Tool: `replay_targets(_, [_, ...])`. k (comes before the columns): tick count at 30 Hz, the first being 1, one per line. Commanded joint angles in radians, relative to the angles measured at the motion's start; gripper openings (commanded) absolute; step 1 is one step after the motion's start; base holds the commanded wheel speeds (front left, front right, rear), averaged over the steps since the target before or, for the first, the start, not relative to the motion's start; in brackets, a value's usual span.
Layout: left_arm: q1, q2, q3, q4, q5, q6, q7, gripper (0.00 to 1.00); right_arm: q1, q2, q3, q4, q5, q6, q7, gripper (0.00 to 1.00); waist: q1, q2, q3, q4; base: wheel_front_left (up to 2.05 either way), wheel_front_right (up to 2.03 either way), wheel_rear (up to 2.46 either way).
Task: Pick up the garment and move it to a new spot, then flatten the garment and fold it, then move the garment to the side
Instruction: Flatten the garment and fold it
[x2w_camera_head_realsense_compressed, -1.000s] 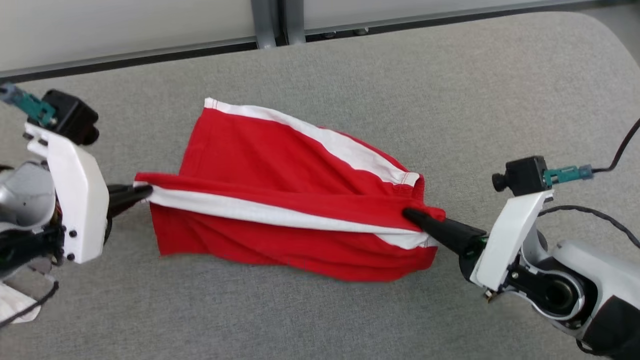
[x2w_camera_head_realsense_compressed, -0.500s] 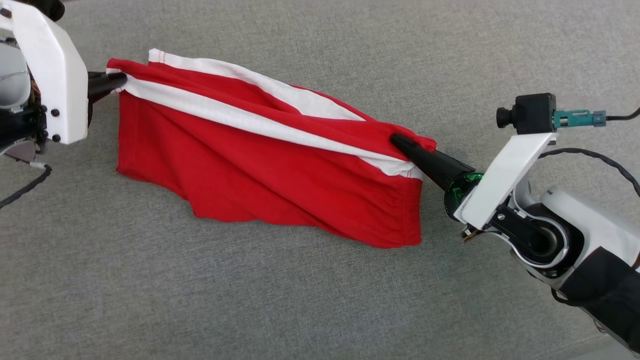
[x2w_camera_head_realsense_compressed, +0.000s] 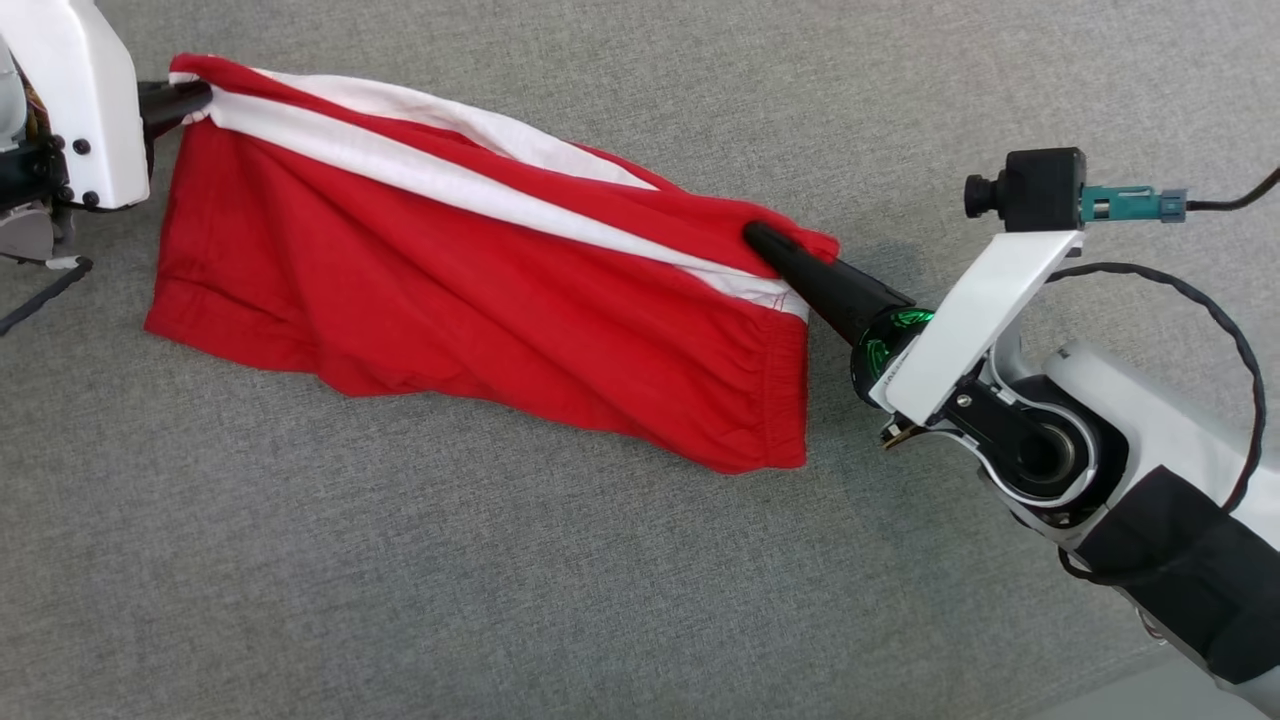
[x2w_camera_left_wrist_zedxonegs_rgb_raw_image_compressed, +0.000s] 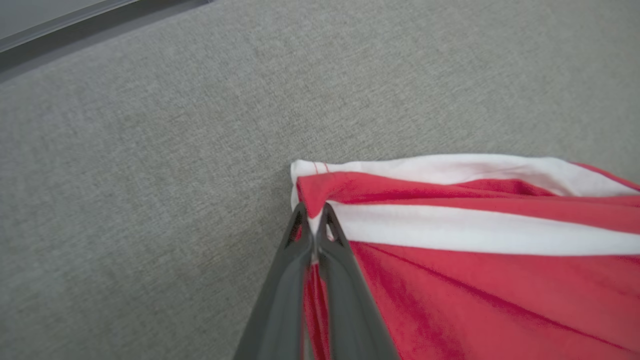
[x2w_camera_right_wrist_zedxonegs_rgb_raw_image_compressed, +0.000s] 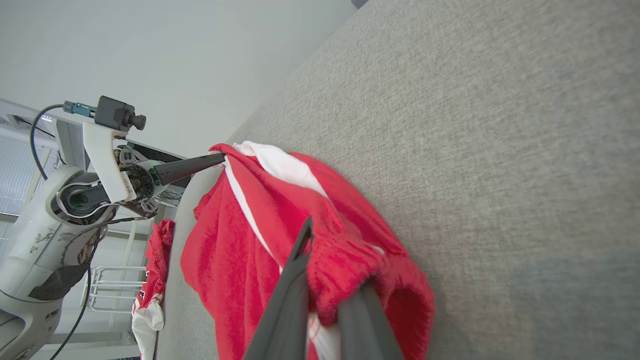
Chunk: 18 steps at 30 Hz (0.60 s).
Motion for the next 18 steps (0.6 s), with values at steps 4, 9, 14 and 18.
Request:
replay_targets(4, [-0.002,-0.018,-0.003,0.042,0.003,-0.021,-0.016,1.00,0.013,0.004,-0.003,0.017,-0.009,0.001,0.007,1.00,0.0000,0.0000,-0.026,0.004,0.00,0.00,0.00])
replay_targets(9, [0.020,-0.033,-0.011,0.060,-0.002,-0.045,-0.028,1.00,0.042,-0.019,-0.010,0.021,-0.015,0.001,-0.001,1.00,0.0000,0.0000,-0.077,0.013,0.00,0.00,0.00])
replay_targets(14, [0.058,-0.020,-0.028,0.068,-0.037,-0.050,0.032,1.00,0.087,-0.049,-0.015,0.007,-0.021,0.001,-0.015,1.00,0.0000,0.0000,-0.119,0.009,0.00,0.00,0.00])
replay_targets(18, [0.098,0.001,-0.041,0.073,-0.062,-0.043,0.081,1.00,0.121,-0.068,-0.022,-0.011,-0.023,0.001,-0.035,1.00,0.0000,0.0000,-0.123,-0.010,0.00,0.00,0.00])
